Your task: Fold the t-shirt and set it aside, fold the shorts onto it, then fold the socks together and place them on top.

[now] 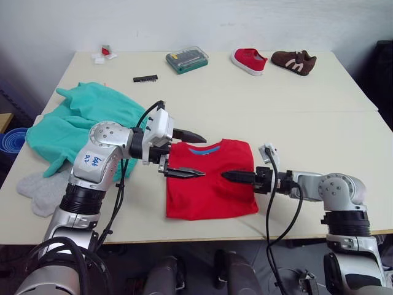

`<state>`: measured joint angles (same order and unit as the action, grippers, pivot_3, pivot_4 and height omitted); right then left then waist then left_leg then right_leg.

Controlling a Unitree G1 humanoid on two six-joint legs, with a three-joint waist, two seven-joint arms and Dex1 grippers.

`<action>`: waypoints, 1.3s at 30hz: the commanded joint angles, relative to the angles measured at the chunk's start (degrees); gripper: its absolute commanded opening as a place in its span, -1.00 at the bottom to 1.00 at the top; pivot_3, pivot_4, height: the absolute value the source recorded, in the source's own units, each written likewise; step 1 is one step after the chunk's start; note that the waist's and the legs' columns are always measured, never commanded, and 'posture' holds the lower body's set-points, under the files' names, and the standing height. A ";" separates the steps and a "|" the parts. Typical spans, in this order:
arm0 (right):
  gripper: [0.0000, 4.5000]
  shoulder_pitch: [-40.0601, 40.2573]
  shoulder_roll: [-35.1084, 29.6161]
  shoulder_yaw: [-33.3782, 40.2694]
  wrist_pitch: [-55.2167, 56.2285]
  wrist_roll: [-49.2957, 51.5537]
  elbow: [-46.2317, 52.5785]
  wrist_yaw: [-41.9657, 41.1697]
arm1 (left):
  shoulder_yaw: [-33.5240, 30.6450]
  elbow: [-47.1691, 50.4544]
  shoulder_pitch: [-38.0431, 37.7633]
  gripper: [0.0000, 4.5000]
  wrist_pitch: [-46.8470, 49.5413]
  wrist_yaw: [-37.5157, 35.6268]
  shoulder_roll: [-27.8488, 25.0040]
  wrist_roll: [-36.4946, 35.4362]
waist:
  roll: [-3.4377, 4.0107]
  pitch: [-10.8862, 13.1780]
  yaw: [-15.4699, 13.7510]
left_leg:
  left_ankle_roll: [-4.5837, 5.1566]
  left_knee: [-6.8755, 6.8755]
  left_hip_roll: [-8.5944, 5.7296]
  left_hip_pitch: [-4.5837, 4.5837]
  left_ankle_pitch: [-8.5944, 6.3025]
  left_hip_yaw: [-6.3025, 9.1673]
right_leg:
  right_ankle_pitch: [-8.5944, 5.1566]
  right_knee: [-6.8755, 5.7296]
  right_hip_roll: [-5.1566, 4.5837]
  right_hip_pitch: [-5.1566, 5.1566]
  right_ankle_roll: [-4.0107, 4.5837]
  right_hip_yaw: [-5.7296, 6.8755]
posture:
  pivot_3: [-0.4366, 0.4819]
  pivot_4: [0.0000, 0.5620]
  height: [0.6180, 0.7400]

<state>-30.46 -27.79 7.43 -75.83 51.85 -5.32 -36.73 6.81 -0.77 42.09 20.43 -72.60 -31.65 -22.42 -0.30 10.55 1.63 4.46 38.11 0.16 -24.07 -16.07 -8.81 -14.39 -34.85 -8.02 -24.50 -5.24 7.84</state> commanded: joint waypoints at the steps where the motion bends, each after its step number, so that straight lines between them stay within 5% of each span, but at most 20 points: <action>1: 0.58 2.01 -0.26 0.71 -0.25 -2.21 -2.33 1.68 | -0.57 0.58 0.55 1.00 -1.66 0.21 -0.51 0.28 | 0.00 0.00 -0.07 | 0.00 0.00 -0.01 0.00 0.00 0.00 | 0.00 0.01 -0.01 0.00 0.00 -0.01 | -0.05 -0.47 1.00; 11: -0.98 6.23 -5.58 5.15 -1.50 -2.69 4.11 3.23 | 0.93 -2.00 1.84 1.00 -3.73 0.04 1.66 0.91 | 0.00 0.00 -1.49 | -0.02 0.00 -0.08 -0.04 -0.05 0.01 | 0.00 0.19 -0.12 -0.01 -0.01 -0.01 | -0.05 -0.47 1.00; 20: -0.98 18.42 -24.98 19.69 -1.86 -3.22 5.23 -1.56 | 1.87 -4.93 2.17 1.00 -6.37 -0.62 3.89 1.64 | 0.06 0.03 -3.19 | 0.14 -0.01 -0.45 -0.24 -0.27 0.04 | 0.19 0.73 -0.49 0.04 -0.34 0.03 | -0.05 -0.47 1.00; 24: -0.98 25.51 -36.45 22.53 6.26 -9.54 -4.87 -8.93 | 2.22 -5.59 1.91 1.00 -7.35 -1.06 4.73 1.79 | 0.08 0.03 -3.08 | 0.44 -0.04 -0.43 -0.23 -0.14 -0.03 | 0.20 0.82 -0.39 0.08 -0.36 0.06 | -0.05 -0.47 1.00; 28: -0.98 29.08 -45.50 15.52 28.53 -24.58 -22.30 -13.65 | 2.44 -6.50 2.02 1.00 -8.33 -1.36 5.15 2.12 | 0.09 0.02 -2.78 | 0.50 -0.03 -0.38 -0.12 -0.10 -0.25 | 0.22 0.79 -0.33 0.08 -0.39 -0.03 | -0.05 -0.47 1.00; 34: -0.98 15.85 -45.63 6.85 51.63 -37.88 -44.57 -10.90 | 2.12 -7.55 2.86 1.00 -8.66 -1.01 5.16 2.56 | 0.36 0.04 -1.31 | 0.21 -0.04 -0.37 -0.06 -0.20 -0.34 | 0.23 0.75 -0.36 0.05 -0.41 -0.13 | -0.05 -0.47 1.00; 39: -0.98 7.20 -43.36 5.09 59.34 -42.18 -54.59 -7.75 | 1.94 -5.83 1.70 1.00 -7.94 -0.69 4.50 2.18 | 0.47 0.05 -0.92 | 0.23 -0.04 -0.28 -0.03 0.06 -0.33 | 0.20 0.71 -0.25 0.04 -0.36 -0.13 | -0.05 -0.47 1.00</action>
<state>-22.31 -70.72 12.19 -19.21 11.21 -57.99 -45.61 9.61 -9.15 44.06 12.53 -73.40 -26.56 -19.82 0.18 10.60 0.71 4.69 38.07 -0.12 -24.10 -16.00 -9.14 -14.19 -34.15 -8.27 -24.46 -5.60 7.72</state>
